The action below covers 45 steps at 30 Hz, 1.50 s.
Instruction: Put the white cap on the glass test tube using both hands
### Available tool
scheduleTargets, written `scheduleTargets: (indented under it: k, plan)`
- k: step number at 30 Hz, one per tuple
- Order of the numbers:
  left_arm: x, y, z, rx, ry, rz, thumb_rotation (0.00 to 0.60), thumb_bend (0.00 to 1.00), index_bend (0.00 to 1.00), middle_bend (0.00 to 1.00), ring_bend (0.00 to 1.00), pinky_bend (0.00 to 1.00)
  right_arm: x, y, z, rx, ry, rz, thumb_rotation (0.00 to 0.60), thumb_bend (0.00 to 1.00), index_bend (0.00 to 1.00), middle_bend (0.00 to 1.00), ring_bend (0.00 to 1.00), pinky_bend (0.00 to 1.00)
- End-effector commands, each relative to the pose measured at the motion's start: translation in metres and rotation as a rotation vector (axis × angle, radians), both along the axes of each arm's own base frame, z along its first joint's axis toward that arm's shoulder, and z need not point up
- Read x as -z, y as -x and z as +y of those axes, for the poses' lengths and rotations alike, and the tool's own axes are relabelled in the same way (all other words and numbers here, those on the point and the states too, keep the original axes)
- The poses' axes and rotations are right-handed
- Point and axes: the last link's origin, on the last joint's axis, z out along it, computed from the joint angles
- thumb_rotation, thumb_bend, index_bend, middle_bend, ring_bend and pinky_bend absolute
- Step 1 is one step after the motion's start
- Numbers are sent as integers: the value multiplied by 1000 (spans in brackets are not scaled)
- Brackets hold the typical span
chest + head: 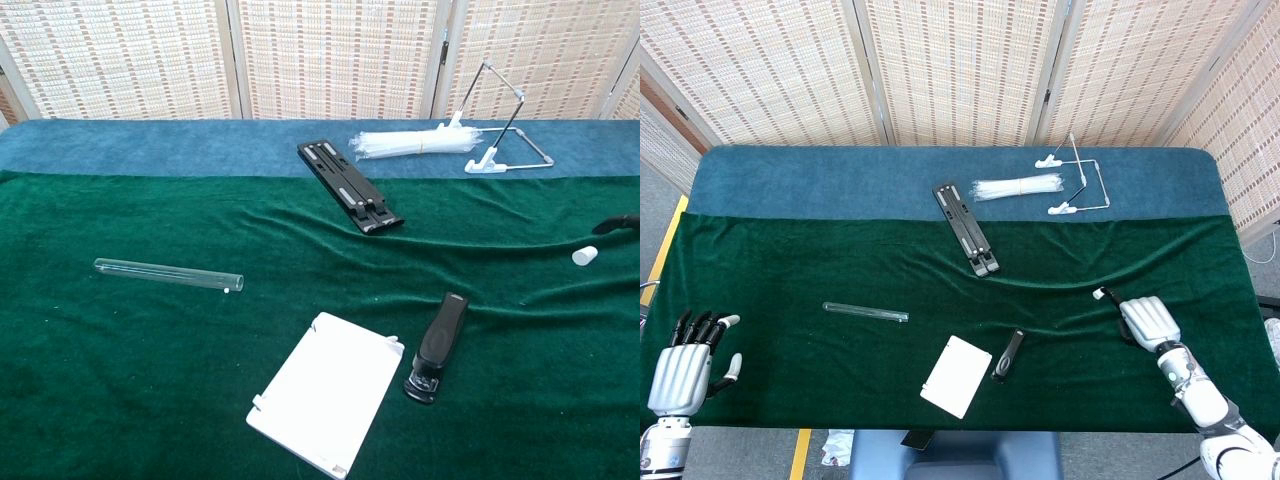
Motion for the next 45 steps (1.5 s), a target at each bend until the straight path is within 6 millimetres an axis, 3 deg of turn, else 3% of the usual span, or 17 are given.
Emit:
scheduleTargets:
  k: [1, 26, 45]
  plan:
    - [0, 0, 0, -1, -1, 0, 600, 465, 269, 241, 150, 0, 6, 1, -3, 9, -16, 5, 600, 718, 98, 955, 1000, 1000]
    - [0, 5, -4, -12, -4, -2, 600, 465, 269, 241, 149, 0, 21, 5, -8, 43, -58, 24, 600, 719, 111, 957, 1000, 1000]
    - [1, 6, -5, -15, 0, 2, 600, 465, 270, 241, 149, 0, 1, 15, -16, 87, 14, 18, 600, 719, 112, 957, 1000, 1000]
